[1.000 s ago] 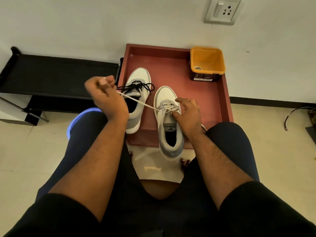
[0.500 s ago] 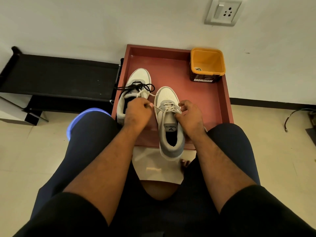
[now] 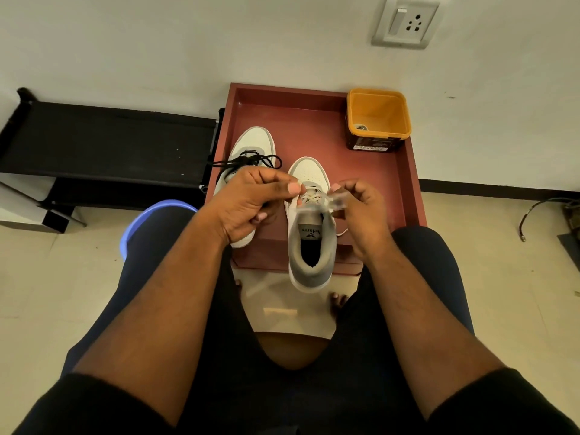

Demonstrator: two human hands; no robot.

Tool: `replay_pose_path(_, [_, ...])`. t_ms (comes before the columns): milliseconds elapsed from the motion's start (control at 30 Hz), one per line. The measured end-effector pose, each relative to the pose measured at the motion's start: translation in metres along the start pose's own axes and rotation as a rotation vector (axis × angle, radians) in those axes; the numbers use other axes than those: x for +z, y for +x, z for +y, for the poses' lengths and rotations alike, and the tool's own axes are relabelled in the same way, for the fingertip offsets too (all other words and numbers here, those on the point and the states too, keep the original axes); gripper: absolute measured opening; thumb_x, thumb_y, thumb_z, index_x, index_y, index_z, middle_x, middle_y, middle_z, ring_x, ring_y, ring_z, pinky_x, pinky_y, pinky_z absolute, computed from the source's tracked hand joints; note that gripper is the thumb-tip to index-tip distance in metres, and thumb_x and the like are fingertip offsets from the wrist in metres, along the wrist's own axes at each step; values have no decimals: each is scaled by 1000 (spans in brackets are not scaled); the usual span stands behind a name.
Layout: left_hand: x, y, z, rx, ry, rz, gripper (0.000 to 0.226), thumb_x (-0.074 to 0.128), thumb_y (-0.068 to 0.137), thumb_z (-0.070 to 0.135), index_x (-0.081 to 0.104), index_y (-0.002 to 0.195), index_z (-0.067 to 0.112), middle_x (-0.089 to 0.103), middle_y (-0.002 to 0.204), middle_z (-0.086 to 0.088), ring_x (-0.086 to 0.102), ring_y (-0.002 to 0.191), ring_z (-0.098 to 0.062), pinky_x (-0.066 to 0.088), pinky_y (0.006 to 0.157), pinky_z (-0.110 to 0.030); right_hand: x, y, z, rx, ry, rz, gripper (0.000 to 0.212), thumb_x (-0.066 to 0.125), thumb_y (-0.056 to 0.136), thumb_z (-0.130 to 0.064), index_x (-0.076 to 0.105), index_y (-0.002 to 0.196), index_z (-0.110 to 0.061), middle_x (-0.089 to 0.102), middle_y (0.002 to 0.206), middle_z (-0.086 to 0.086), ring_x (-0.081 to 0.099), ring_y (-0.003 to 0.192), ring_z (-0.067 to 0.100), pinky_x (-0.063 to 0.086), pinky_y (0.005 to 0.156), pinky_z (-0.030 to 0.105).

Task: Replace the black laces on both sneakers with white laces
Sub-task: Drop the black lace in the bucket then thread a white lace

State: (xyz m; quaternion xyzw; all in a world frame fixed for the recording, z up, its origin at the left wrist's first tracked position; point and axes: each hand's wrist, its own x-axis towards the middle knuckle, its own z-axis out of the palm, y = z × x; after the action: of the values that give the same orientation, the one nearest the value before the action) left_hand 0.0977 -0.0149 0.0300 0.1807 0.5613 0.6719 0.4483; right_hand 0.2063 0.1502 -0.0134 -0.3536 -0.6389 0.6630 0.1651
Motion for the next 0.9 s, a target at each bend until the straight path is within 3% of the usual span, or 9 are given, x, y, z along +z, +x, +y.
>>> replay_pose_path(133, [4,11,-12,73,-34,265,11,72,79,13,70,87,7,64,61,4,32,36,-4,22,38,-17,6,-20,-12,229,313,-375,30,55,89,-36,63,94,-7,71,93,16,68,77,25,55,74,35])
replay_pose_path(233, [6,14,-13,124,47,396,12,72,81,7,71,92,3,67,61,4,39,38,-2,27,38,-16,7,-21,-12,301,407,-497,45,52,83,-50,61,108,-14,71,92,14,67,66,20,56,67,32])
replay_pose_path(333, [10,12,-12,156,122,448,23,72,81,0,68,101,-10,67,63,3,49,43,2,35,42,-10,3,-16,-14,282,522,-447,45,52,83,-50,62,111,-15,70,83,8,64,58,15,55,55,26])
replay_pose_path(433, [13,13,-13,192,174,491,22,70,81,-5,67,101,-13,63,65,0,52,43,5,38,47,-4,1,-13,-15,221,540,-307,18,59,90,-27,65,97,-12,65,74,4,58,53,12,50,48,23])
replay_pose_path(533, [3,18,-20,199,297,634,9,74,81,5,73,89,1,68,69,-1,60,55,2,46,58,-9,1,-9,-11,191,498,-149,3,64,88,-8,67,87,-7,65,69,4,56,53,12,49,48,21])
replay_pose_path(667, [-7,21,-32,180,642,854,11,76,81,22,69,87,18,63,81,8,57,68,2,43,65,-14,-2,-2,-3,85,269,-110,9,68,83,3,70,87,-5,69,65,4,61,55,13,54,56,21])
replay_pose_path(733, [-1,21,-32,272,748,746,29,74,82,20,63,108,24,58,104,6,57,84,-2,47,71,-16,0,-2,-1,36,193,-157,13,67,82,7,70,87,-4,71,69,4,64,60,15,56,61,22])
replay_pose_path(800, [13,22,-32,251,544,460,46,67,88,9,55,129,24,57,119,2,62,86,-10,56,67,-24,4,-3,-2,-10,148,-194,15,67,80,10,70,86,-3,71,71,1,66,64,13,56,62,21])
replay_pose_path(900, [24,26,-44,147,416,236,38,63,91,6,59,128,12,68,107,-4,68,89,-15,59,72,-30,4,-3,-3,-58,100,-204,13,69,79,8,68,87,-2,72,78,4,68,73,13,57,66,23])
